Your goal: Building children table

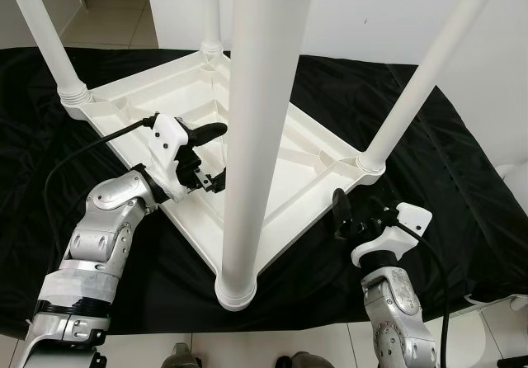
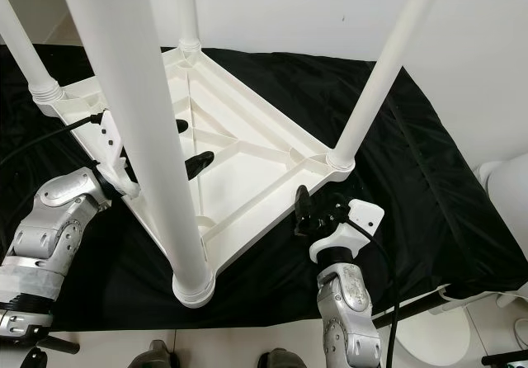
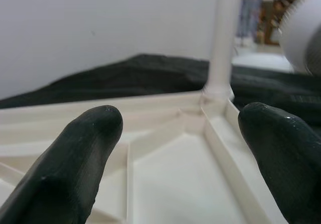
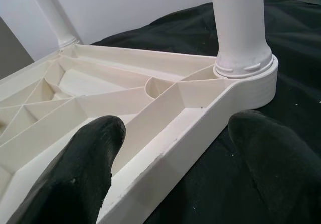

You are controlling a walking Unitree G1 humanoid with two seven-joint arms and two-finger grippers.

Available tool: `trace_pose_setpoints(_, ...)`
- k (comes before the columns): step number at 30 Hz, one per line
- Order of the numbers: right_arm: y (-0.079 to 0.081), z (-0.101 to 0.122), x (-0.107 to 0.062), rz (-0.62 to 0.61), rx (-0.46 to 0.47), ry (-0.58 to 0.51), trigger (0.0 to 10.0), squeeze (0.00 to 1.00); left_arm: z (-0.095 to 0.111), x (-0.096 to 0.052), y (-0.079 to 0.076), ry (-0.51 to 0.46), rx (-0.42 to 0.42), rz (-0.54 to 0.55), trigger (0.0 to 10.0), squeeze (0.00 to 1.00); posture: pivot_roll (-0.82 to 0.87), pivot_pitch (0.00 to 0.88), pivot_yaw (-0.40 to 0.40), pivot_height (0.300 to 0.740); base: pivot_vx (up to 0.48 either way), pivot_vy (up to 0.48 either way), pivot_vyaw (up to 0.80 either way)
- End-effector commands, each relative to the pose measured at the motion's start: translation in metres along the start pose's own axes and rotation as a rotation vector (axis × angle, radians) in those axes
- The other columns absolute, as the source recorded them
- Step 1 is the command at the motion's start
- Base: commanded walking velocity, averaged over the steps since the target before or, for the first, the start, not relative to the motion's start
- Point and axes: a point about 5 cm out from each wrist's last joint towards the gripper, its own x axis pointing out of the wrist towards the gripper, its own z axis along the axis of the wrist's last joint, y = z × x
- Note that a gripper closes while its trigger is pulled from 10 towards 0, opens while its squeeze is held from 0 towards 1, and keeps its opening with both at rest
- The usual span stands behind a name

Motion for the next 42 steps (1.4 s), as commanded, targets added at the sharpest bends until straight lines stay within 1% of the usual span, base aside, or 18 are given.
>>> trace_pose_setpoints(1, 0.0, 0.0, -0.002, -0.004, -0.006, 0.012, 10.0, 0.0, -0.01, -0.003, -0.002, 0.041, 0.024, -0.073, 10.0, 0.0, 0.05, 0.0, -0.059, 0.74, 0.0, 0.0, 0.0)
trace_pose_setpoints(3, 0.0, 0.0, -0.001, -0.004, -0.006, 0.013, 10.0, 0.0, -0.011, -0.005, -0.001, 0.047, 0.027, -0.081, 10.0, 0.0, 0.05, 0.0, -0.059, 0.74, 0.0, 0.0, 0.0)
trace_pose_setpoints(4, -0.001, 0.001, -0.002, -0.005, -0.01, 0.015, 10.0, 0.0, -0.017, -0.008, 0.002, 0.085, 0.041, -0.105, 10.0, 0.0, 0.04, 0.0, -0.058, 0.74, 0.0, 0.0, 0.0)
trace_pose_setpoints(6, -0.001, 0.001, -0.002, -0.005, -0.01, 0.015, 10.0, 0.0, -0.017, -0.008, 0.002, 0.085, 0.041, -0.105, 10.0, 0.0, 0.04, 0.0, -0.058, 0.74, 0.0, 0.0, 0.0)
trace_pose_setpoints(7, -0.002, 0.001, -0.002, -0.008, -0.013, 0.017, 10.0, 0.0, -0.02, -0.01, 0.005, 0.112, 0.058, -0.123, 10.0, 0.0, 0.04, 0.0, -0.057, 0.74, 0.0, 0.0, 0.0)
trace_pose_setpoints(8, -0.002, 0.001, -0.002, -0.008, -0.013, 0.017, 10.0, 0.0, -0.02, -0.01, 0.005, 0.112, 0.058, -0.123, 10.0, 0.0, 0.04, 0.0, -0.057, 0.74, 0.0, 0.0, 0.0)
trace_pose_setpoints(10, -0.004, 0.001, -0.003, -0.012, -0.019, 0.028, 10.0, 0.0, -0.026, -0.014, 0.01, 0.164, 0.106, -0.179, 10.0, 0.0, 0.04, 0.0, -0.056, 0.74, 0.0, 0.0, 0.0)
trace_pose_setpoints(12, -0.004, 0.001, -0.003, -0.012, -0.019, 0.028, 10.0, 0.0, -0.026, -0.014, 0.01, 0.164, 0.106, -0.179, 10.0, 0.0, 0.04, 0.0, -0.056, 0.74, 0.0, 0.0, 0.0)
trace_pose_setpoints(13, -0.004, 0.001, -0.004, -0.011, -0.022, 0.033, 10.0, 0.0, -0.03, -0.017, 0.014, 0.2, 0.128, -0.207, 10.0, 0.0, 0.05, 0.0, -0.054, 0.74, 0.0, 0.0, 0.0)
trace_pose_setpoints(14, -0.004, 0.001, -0.004, -0.011, -0.022, 0.033, 10.0, 0.0, -0.03, -0.017, 0.014, 0.2, 0.128, -0.207, 10.0, 0.0, 0.05, 0.0, -0.054, 0.74, 0.0, 0.0, 0.0)
trace_pose_setpoints(16, -0.002, 0.0, -0.003, -0.007, -0.021, 0.036, 10.0, 0.0, -0.035, -0.02, 0.021, 0.253, 0.144, -0.242, 10.0, 0.0, 0.04, 0.0, -0.051, 0.74, 0.0, 0.0, 0.0)
trace_pose_setpoints(17, -0.002, 0.0, -0.003, -0.007, -0.021, 0.036, 10.0, 0.0, -0.035, -0.02, 0.021, 0.253, 0.144, -0.242, 10.0, 0.0, 0.04, 0.0, -0.051, 0.74, 0.0, 0.0, 0.0)
trace_pose_setpoints(21, -0.001, 0.0, -0.002, -0.021, -0.025, 0.029, 10.0, 0.0, -0.042, -0.022, 0.025, 0.329, 0.19, -0.302, 10.0, 0.0, 0.04, 0.0, -0.04, 0.74, 0.0, 0.0, 0.0)
trace_pose_setpoints(26, -0.002, -0.001, -0.003, -0.034, -0.028, 0.028, 10.0, 0.0, -0.045, -0.024, 0.028, 0.371, 0.229, -0.344, 10.0, 0.0, 0.04, 0.0, -0.036, 0.74, 0.0, 0.0, 0.0)
trace_pose_setpoints(29, -0.003, 0.0, -0.003, -0.038, -0.031, 0.028, 10.0, 0.0, -0.047, -0.024, 0.031, 0.407, 0.251, -0.368, 10.0, 0.0, 0.04, 0.0, -0.034, 0.74, 0.0, 0.0, 0.0)
trace_pose_setpoints(37, -0.005, 0.001, -0.002, -0.043, -0.038, 0.022, 10.0, 0.0, -0.051, -0.024, 0.032, 0.455, 0.301, -0.407, 10.0, 0.0, 0.04, 0.0, -0.035, 0.74, 0.0, 0.0, 0.0)
trace_pose_setpoints(38, -0.006, 0.003, 0.0, -0.046, -0.045, 0.016, 10.0, 0.0, -0.054, -0.02, 0.031, 0.49, 0.34, -0.438, 10.0, 0.0, 0.03, 0.0, -0.034, 0.74, 0.0, 0.0, 0.0)
trace_pose_setpoints(42, -0.008, 0.006, 0.001, -0.051, -0.052, 0.008, 10.0, 0.0, -0.056, -0.013, 0.03, 0.529, 0.392, -0.487, 10.0, 0.0, 0.03, 0.001, -0.029, 0.74, 0.0, 0.0, 0.0)
